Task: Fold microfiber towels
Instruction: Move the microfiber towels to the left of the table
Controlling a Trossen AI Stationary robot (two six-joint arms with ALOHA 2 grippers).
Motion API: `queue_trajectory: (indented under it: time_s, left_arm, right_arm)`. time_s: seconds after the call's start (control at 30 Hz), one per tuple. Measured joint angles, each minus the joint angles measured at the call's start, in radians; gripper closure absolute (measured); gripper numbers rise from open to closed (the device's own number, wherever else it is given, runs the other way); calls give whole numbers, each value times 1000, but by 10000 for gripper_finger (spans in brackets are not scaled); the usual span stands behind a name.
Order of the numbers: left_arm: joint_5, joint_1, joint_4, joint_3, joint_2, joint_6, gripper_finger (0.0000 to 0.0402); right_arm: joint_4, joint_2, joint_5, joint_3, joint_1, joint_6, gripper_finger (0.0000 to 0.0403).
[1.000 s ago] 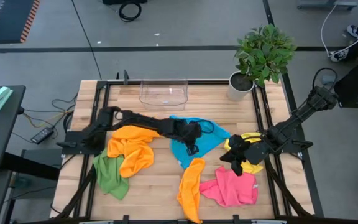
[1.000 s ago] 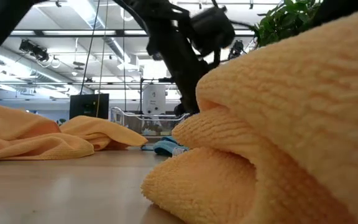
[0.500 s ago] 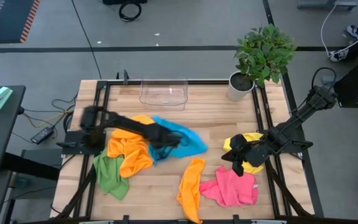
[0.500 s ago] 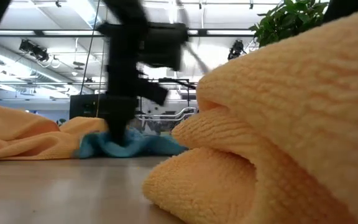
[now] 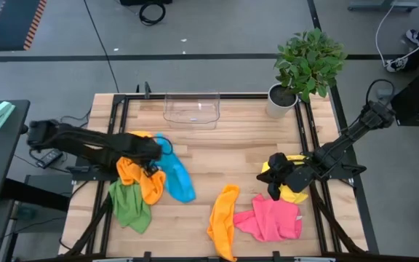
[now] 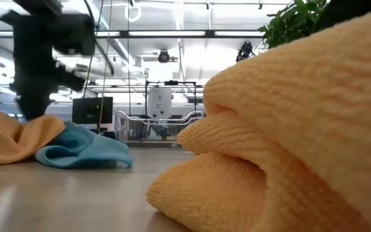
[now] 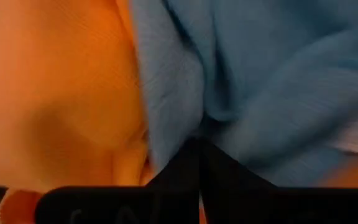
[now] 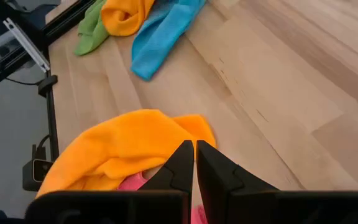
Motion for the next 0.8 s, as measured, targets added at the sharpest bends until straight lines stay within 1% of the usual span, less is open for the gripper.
queue_trajectory:
  time_s: [0.07, 0.13, 0.2, 0.27, 0.33, 0.4, 0.5, 0.6, 0.7, 0.8]
  left_arm:
    - [-1, 0, 87, 28, -69, -10, 397]
    - [-2, -7, 248, 47, -108, -13, 398]
    - [-5, -18, 456, 60, -105, 2, 398]
    - [-6, -24, 625, 70, -50, 24, 398]
    - [-3, -24, 730, 94, 41, 30, 398]
    - [18, -33, 790, 137, 156, 50, 399]
    - [73, -57, 889, 263, 361, 108, 399]
    - [113, -85, 904, 480, 588, 232, 400]
    - [112, -98, 891, 724, 786, 375, 399]
    - [107, -98, 886, 936, 953, 482, 398]
  right_arm:
    - [0, 0, -1, 0, -13, 3, 376]
    - [0, -4, -2, 0, -24, 4, 376]
    - [-1, -12, -10, 0, -33, 9, 376]
    - [-2, -25, -26, 0, -33, 21, 376]
    - [-13, -45, -39, 0, -33, 34, 376]
    - [-18, -73, -53, 0, -32, 55, 376]
    - [-25, -121, -59, 0, -26, 73, 376]
    - [-38, -173, -57, 1, -25, 73, 376]
    - [-38, -221, -38, 1, -26, 65, 376]
    - [-39, -264, -27, 1, -25, 43, 376]
